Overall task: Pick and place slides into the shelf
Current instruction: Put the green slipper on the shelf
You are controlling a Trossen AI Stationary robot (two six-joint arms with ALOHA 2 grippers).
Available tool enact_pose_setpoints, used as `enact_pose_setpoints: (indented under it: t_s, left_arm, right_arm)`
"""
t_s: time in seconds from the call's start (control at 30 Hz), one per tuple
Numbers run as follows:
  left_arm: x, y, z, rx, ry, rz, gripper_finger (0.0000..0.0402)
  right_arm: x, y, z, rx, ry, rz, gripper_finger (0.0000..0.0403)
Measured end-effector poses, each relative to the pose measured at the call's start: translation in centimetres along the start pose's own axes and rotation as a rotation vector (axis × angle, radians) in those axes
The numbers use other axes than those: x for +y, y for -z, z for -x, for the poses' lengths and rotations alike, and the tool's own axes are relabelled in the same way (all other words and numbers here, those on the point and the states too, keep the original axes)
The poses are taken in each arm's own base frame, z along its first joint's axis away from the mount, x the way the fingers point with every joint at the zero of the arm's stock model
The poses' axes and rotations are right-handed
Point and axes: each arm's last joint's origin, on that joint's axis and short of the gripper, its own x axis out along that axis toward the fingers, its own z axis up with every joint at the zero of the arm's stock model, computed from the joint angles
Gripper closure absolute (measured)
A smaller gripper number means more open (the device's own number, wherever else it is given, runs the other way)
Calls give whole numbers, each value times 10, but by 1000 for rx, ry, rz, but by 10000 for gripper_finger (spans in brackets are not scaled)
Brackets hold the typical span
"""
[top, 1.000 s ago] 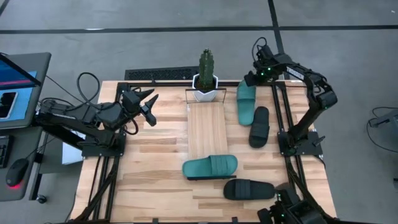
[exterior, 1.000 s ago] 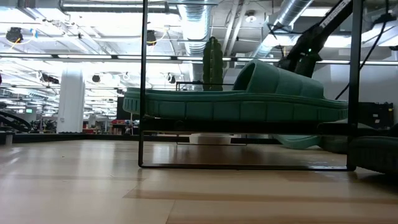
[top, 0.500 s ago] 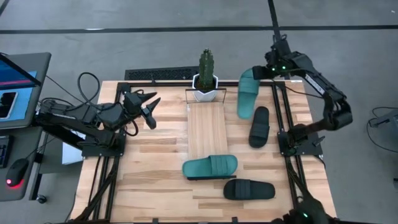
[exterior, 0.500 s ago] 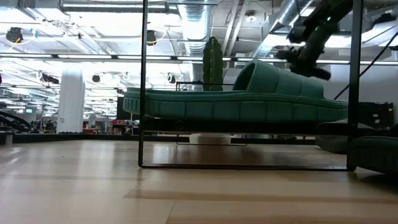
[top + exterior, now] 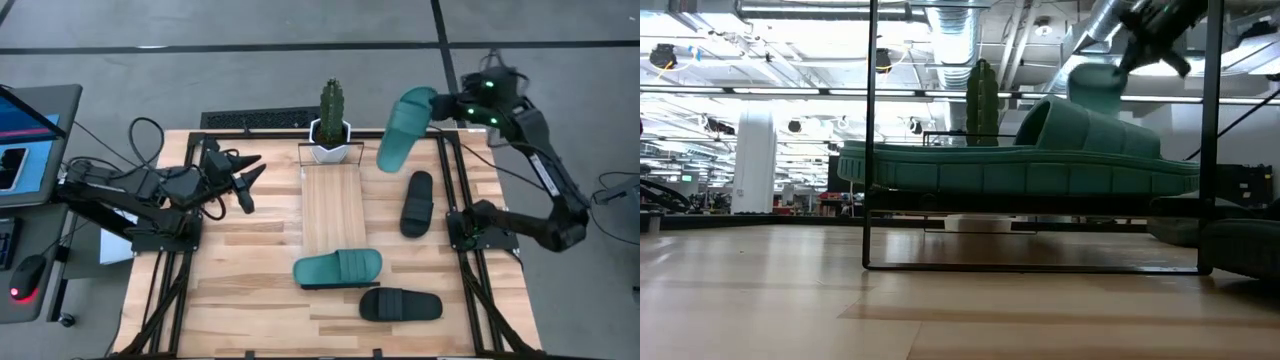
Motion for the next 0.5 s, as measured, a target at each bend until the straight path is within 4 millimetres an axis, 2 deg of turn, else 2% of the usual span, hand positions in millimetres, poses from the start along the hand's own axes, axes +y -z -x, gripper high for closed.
enact_pose_setpoints:
  t_s: [0.27, 0.5]
  left_arm:
    - [-28, 3, -24, -47, 56, -45, 290]
    - [-52, -6, -43, -225, 87, -55, 290]
  right_arm:
    - [30, -5, 57, -326, -224, -1, 402]
    - [48, -6, 87, -542, -351, -6, 402]
